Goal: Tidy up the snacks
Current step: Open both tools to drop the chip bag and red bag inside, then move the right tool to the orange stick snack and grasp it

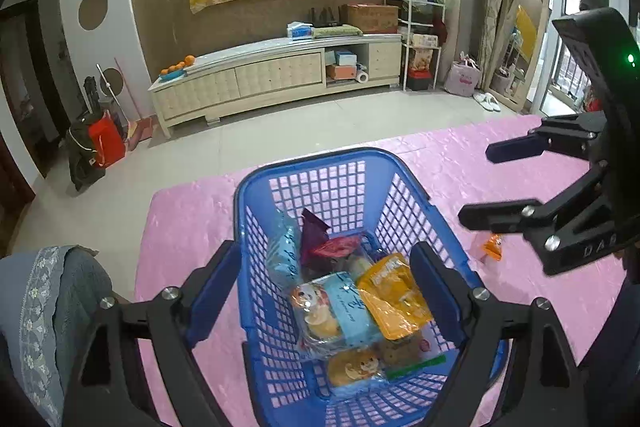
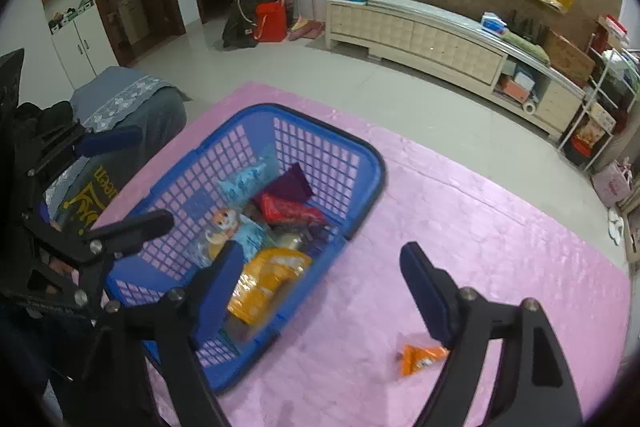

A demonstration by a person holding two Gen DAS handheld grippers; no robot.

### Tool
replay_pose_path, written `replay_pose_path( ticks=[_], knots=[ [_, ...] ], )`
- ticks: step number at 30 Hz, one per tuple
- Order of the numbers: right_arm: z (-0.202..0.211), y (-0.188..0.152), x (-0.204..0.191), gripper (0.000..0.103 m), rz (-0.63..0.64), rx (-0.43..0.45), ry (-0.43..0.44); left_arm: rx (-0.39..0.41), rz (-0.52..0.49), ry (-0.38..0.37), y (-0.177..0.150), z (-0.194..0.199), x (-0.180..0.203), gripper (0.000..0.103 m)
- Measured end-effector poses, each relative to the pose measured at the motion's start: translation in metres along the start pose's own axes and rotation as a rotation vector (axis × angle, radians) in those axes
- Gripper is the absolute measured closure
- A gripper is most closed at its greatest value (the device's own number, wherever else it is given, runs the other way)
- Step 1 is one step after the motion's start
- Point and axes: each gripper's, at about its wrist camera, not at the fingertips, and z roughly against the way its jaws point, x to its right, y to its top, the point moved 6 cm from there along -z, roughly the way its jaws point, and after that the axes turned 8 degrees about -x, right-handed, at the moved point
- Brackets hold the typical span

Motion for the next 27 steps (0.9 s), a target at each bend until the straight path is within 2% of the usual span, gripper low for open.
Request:
replay_pose_path(
  ticks=[5,10,13,17,22,27],
  knots=[
    [0.005,-0.013,0.019,0.018,-0.071,-0.012,0.012,-0.028,-0.005,-0.008,-0.004,-0.002,0.011,0.014],
    [0.010,-0.025,0.032,0.016,-0.098,-0.021,0.006,-0.038,-0.015,0.021,-0.001,-0.002,0.021,0.000],
    [0.012,-0.033,0.040,0.010,-0.116,-0.029,-0.006,-0.039,0.010,0.016,0.001,-0.001,0.023,0.000],
    [0.008,-0.044,0.056,0.010,-0.178,-0.068,-0.022,-0.067,0.046,0.027,0.001,-0.007,0.023,0.000],
    [-0.009,-0.056,0.083,0.010,-0.327,-0.166,-0.022,-0.160,0.121,0.069,-0.001,-0.025,0.013,0.000],
    [-0.026,-0.070,0.105,0.010,-0.460,-0.236,0.017,-0.217,0.166,0.065,-0.003,-0.037,0.005,0.000]
  ],
)
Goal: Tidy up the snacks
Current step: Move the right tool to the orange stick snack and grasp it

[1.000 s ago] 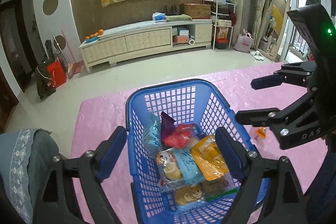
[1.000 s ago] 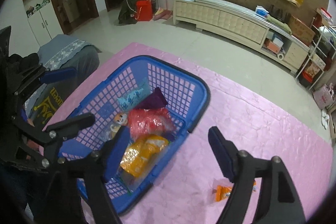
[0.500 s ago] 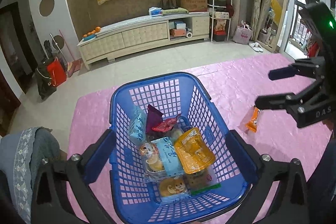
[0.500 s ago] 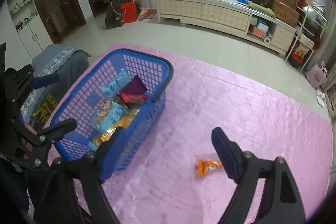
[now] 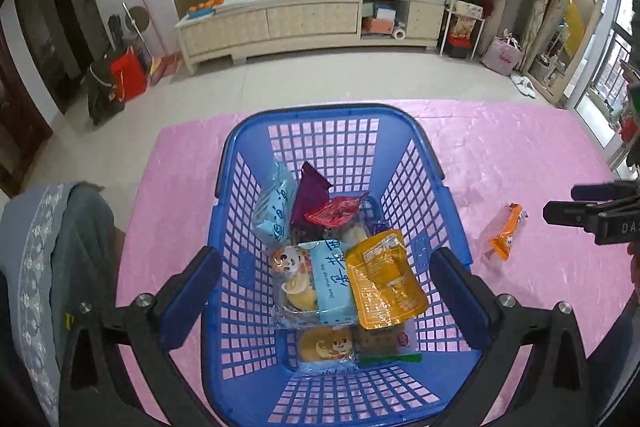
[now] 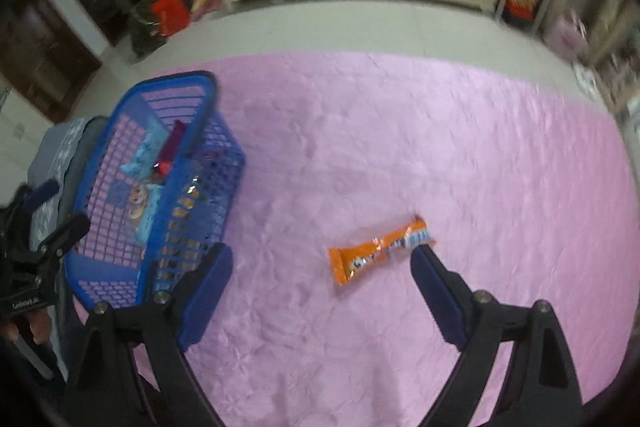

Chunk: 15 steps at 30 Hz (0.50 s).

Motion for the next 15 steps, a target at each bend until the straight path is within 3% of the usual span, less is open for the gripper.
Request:
replay_pose_path(
  ticks=[2,8,15],
  knots=[
    [-0.007,-0.001,0.005,0.010,-0.035,-0.023,0.041,-0.040,0.018,0.014,0.000,-0.008,-0.002,0.000],
    [-0.031,0.006,0.025,0.010,-0.128,-0.071,0.056,-0.093,0.072,-0.021,0.005,-0.022,-0.006,0.000],
    [-0.066,0.011,0.035,0.010,-0.151,-0.133,0.055,-0.147,0.095,-0.010,0.009,-0.046,-0.008,0.000]
  ],
)
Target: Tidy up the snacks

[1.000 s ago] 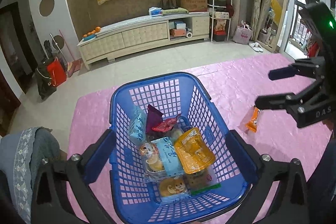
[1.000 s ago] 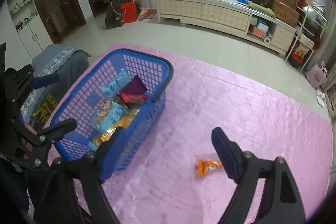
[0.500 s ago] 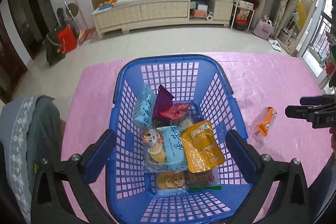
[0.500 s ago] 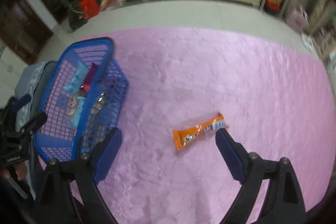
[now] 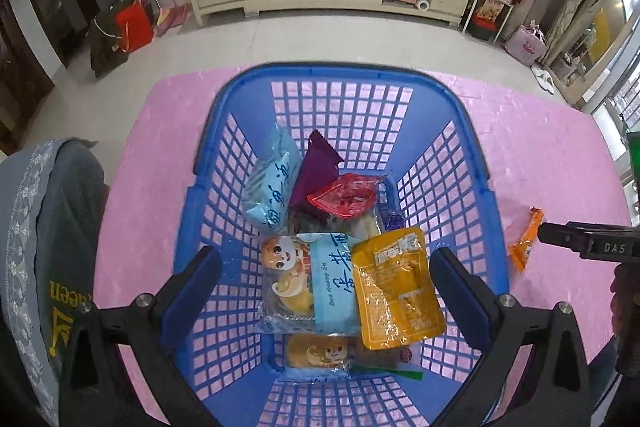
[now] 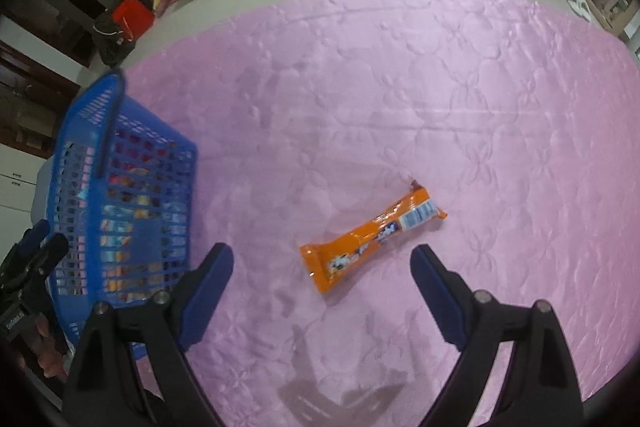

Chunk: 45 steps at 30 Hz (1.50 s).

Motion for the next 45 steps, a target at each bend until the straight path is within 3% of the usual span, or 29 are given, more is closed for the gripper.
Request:
replay_pose_path(
  ticks=[6,13,17,22,30,45],
  knots=[
    [-0.027,0.006,0.018,0.022,-0.064,-0.051,0.009,-0.012,-0.006,0.007,0.003,-0.010,-0.002,0.000],
    [-0.045,0.008,0.025,0.045,-0.072,-0.066,0.002,-0.015,-0.011,-0.029,0.003,-0.012,-0.001,0.000],
    [-0.046,0.005,0.021,0.066,-0.049,-0.064,0.018,-0.015,-0.020,-0.028,0.002,-0.010,0.000,0.000],
    [-0.046,-0.003,0.017,0.082,-0.002,-0.046,0.011,-0.008,-0.026,-0.028,-0.001,-0.007,0.003,0.000],
    [-0.010,-0.020,0.001,0.087,0.067,0.049,0.021,0.037,-0.034,-0.075,-0.009,0.009,0.006,0.000],
    [0.086,-0.076,-0.059,0.092,0.267,0.231,0.067,0.157,-0.048,-0.084,-0.039,0.071,0.002,0.000]
  ],
)
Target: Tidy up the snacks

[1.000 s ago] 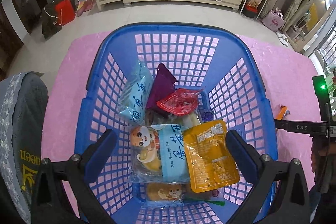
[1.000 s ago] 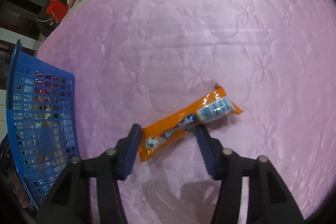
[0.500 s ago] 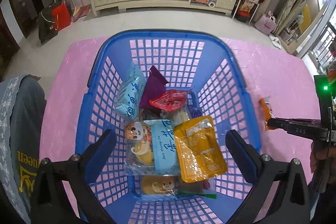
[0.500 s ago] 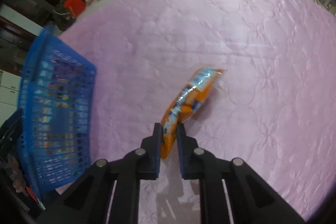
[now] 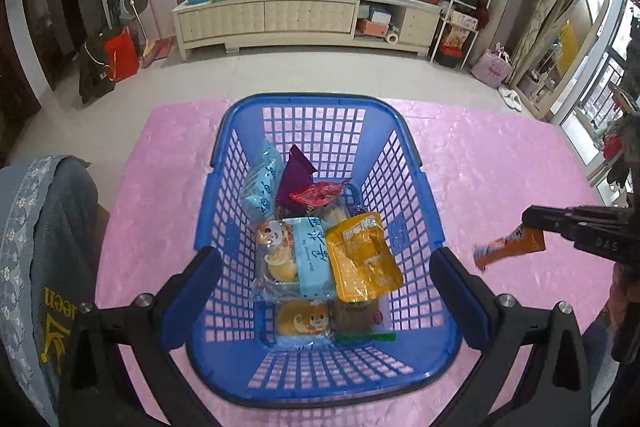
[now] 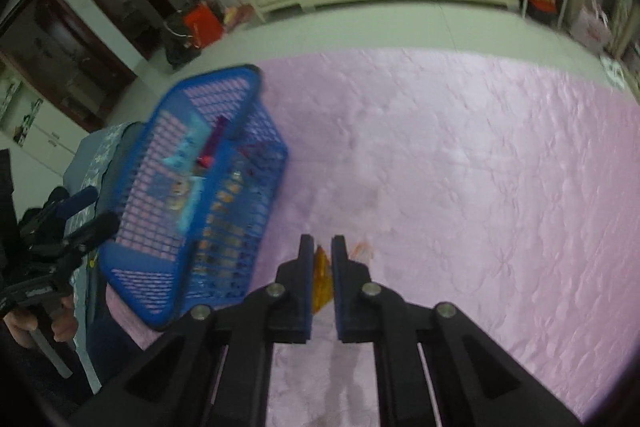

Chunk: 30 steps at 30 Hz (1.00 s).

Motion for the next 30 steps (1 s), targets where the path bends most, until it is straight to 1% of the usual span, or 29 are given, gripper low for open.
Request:
replay_pose_path(
  ticks=[5,12,15,20,23,30],
  knots=[
    [0.025,-0.003,-0.033,0.093,0.072,0.056,0.024,0.035,0.001,-0.001,-0.008,0.019,-0.002,0.000],
    [0.032,0.008,-0.084,0.094,0.166,0.097,0.048,0.086,-0.010,0.003,-0.017,0.043,-0.003,0.000],
    [0.031,0.007,-0.104,0.094,0.204,0.089,0.073,0.096,-0.011,0.020,-0.022,0.047,-0.006,0.000],
    [0.019,0.007,-0.126,0.094,0.256,0.079,0.070,0.098,0.003,0.029,-0.028,0.048,-0.019,0.000],
    [0.005,0.005,-0.133,0.094,0.257,0.049,0.078,0.096,0.020,0.036,-0.031,0.047,-0.027,0.000],
    [-0.026,0.004,-0.138,0.093,0.267,-0.007,0.052,0.081,0.046,0.037,-0.037,0.038,-0.039,0.000]
  ],
)
